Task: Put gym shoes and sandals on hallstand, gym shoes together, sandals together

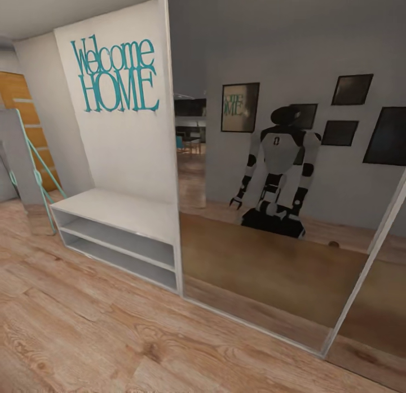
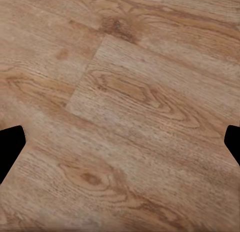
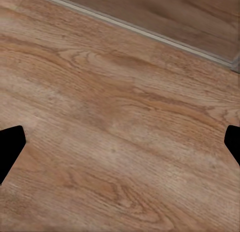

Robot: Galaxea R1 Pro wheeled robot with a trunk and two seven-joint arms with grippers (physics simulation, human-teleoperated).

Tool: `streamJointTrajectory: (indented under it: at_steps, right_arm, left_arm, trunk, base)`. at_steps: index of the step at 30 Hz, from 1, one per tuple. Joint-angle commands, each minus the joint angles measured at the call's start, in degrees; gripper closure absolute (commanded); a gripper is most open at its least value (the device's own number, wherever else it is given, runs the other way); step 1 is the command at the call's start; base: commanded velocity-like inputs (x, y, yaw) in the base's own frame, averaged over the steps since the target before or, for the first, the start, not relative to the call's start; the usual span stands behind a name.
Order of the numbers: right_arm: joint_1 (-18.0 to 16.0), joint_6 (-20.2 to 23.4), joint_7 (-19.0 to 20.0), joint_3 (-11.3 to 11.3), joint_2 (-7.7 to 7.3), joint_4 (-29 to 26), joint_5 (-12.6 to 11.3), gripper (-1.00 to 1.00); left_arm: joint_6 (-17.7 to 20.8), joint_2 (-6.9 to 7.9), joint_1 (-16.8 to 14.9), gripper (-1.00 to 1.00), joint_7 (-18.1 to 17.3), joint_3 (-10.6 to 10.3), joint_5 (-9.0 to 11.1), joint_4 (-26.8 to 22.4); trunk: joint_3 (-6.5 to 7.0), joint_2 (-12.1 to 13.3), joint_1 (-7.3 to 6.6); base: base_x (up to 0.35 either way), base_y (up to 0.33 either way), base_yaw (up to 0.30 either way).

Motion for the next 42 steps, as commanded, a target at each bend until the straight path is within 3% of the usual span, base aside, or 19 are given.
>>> streamJointTrajectory:
  at_steps: [1,9,15,22,42]
  right_arm:
    - [0.0,-0.2,0.0,0.0,0.00,0.0,0.0,-1.00]
    - [0.0,-0.2,-0.1,-0.1,0.00,0.1,0.0,-1.00]
    - [0.0,-0.2,-0.1,-0.1,0.00,0.1,0.0,-1.00]
    - [0.0,-0.2,-0.1,-0.1,0.00,0.1,0.0,-1.00]
    - [0.0,-0.2,-0.1,0.0,0.00,0.4,0.1,-1.00]
  left_arm:
    - [-0.2,-0.02,0.0,-1.00,0.0,0.1,0.0,0.0]
    - [-0.1,-0.02,-0.1,-1.00,0.1,0.2,0.2,0.0]
    - [-0.2,-0.05,-0.1,-1.00,0.0,2.6,1.6,0.0]
    - [-0.2,-0.04,-0.1,-1.00,-0.3,4.1,2.0,0.0]
    - [-1.4,0.01,0.2,-1.00,-0.4,4.2,1.5,0.0]
  trunk:
    - [-0.09,0.0,0.00]
    - [-0.34,0.0,0.00]
    - [-0.53,0.0,0.00]
    - [-0.76,0.0,0.00]
    - [-1.44,0.0,0.00]
  base:
    - [-0.003,0.000,0.235]
    - [-0.001,0.000,0.258]
    - [0.000,0.000,0.268]
    - [0.000,0.000,0.268]
    - [0.026,0.000,0.269]
